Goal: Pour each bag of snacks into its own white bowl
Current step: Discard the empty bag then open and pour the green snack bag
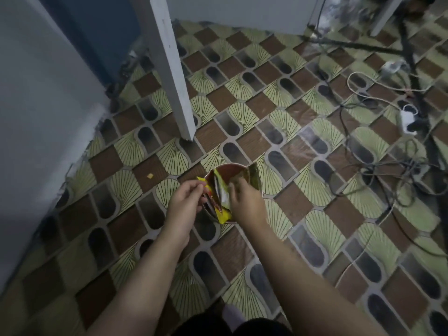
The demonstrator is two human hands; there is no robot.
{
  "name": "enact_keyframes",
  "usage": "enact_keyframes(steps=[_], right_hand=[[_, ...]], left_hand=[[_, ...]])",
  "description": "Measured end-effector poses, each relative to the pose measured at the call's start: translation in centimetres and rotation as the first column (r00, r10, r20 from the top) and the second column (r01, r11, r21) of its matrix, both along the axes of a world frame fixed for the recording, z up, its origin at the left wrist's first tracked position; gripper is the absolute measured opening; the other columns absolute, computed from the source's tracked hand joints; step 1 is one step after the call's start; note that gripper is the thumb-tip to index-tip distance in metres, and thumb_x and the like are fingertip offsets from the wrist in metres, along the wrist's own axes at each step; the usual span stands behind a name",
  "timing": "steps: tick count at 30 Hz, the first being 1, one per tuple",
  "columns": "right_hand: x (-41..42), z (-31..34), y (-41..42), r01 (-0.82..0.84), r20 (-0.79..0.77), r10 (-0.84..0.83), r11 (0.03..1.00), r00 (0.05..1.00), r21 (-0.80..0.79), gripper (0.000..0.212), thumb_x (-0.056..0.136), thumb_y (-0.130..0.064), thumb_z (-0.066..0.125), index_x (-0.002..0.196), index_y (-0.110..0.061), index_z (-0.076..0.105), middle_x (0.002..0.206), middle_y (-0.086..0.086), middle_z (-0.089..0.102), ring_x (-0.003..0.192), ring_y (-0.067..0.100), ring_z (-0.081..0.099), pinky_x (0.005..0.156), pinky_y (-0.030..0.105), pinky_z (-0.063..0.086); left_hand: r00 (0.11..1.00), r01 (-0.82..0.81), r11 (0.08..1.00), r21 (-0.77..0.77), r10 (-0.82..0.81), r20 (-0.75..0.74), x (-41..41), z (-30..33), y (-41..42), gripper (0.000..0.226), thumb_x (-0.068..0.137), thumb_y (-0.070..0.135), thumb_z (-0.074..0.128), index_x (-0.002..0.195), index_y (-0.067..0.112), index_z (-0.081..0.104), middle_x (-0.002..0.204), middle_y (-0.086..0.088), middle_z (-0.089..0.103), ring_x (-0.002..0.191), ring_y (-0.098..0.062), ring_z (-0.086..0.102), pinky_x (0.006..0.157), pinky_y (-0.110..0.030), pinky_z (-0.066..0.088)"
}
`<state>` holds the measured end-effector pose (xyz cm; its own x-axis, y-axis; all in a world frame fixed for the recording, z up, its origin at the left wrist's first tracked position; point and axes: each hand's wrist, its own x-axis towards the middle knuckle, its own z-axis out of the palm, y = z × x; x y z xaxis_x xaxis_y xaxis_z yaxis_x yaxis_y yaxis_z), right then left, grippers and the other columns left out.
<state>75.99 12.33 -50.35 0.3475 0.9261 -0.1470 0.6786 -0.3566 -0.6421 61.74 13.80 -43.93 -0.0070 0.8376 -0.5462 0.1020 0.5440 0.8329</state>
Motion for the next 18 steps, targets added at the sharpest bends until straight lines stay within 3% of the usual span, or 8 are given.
enact_keyframes(steps=[3, 6, 11, 14, 18], right_hand=[[-0.5, 7.7, -1.3, 0.094, -0.162, -0.069, 0.985, 0.984, 0.146, 0.021, 0.103, -0.028, 0.045, 0.088, -0.021, 0.057, 0.072, -0.006, 0.062, 0.060, 0.005, 0.056, 0.051, 0.025, 0.037], [-0.7, 18.4, -2.6, 0.138, -0.278, -0.053, 0.946, 0.959, 0.294, 0.029, 0.103, -0.019, 0.049, 0.076, -0.029, 0.048, 0.064, -0.013, 0.053, 0.059, -0.002, 0.052, 0.051, 0.012, 0.034], [-1.5, 34.6, -4.9, 0.052, -0.347, 0.135, 0.877, 0.928, 0.478, 0.026, 0.101, -0.028, 0.046, 0.083, -0.018, 0.061, 0.074, -0.005, 0.061, 0.071, 0.009, 0.060, 0.063, 0.030, 0.047], [-3.2, 42.8, -5.6, -0.010, -0.395, 0.282, 0.824, 0.874, 0.566, 0.027, 0.101, -0.032, 0.044, 0.083, -0.021, 0.060, 0.073, -0.004, 0.059, 0.068, 0.017, 0.059, 0.060, 0.041, 0.051], [-7.2, 51.5, -5.6, -0.096, -0.375, 0.435, 0.747, 0.819, 0.658, 0.026, 0.099, -0.035, 0.045, 0.084, -0.022, 0.062, 0.071, -0.003, 0.060, 0.065, 0.017, 0.058, 0.057, 0.039, 0.051]], left_hand=[[0.998, -0.040, 0.999, 0.011, 0.039, 0.040, 0.7, 6.6, -0.4, 0.017, 0.099, 0.016, 0.050, 0.097, 0.020, 0.066, 0.089, 0.003, 0.069, 0.082, -0.013, 0.060, 0.079, -0.031, 0.049], [0.998, -0.017, 0.997, 0.075, 0.012, 0.066, 0.9, 15.7, -1.1, 0.017, 0.099, 0.014, 0.049, 0.096, 0.018, 0.066, 0.089, 0.001, 0.068, 0.080, -0.013, 0.059, 0.075, -0.028, 0.048], [0.996, 0.047, 0.966, 0.255, -0.066, 0.066, -0.8, 32.2, -2.6, 0.017, 0.099, 0.013, 0.050, 0.096, 0.015, 0.067, 0.086, 0.000, 0.070, 0.075, -0.010, 0.061, 0.067, -0.022, 0.051], [0.998, -0.045, 0.904, 0.424, 0.027, 0.050, -3.6, 40.9, -4.2, 0.018, 0.099, 0.013, 0.050, 0.095, 0.013, 0.067, 0.080, 0.005, 0.071, 0.075, -0.010, 0.063, 0.072, -0.025, 0.051], [0.987, -0.161, 0.824, 0.544, 0.151, 0.063, -8.5, 49.2, -8.0, 0.020, 0.100, 0.011, 0.048, 0.092, 0.015, 0.066, 0.080, 0.005, 0.069, 0.076, -0.013, 0.061, 0.074, -0.028, 0.049]])
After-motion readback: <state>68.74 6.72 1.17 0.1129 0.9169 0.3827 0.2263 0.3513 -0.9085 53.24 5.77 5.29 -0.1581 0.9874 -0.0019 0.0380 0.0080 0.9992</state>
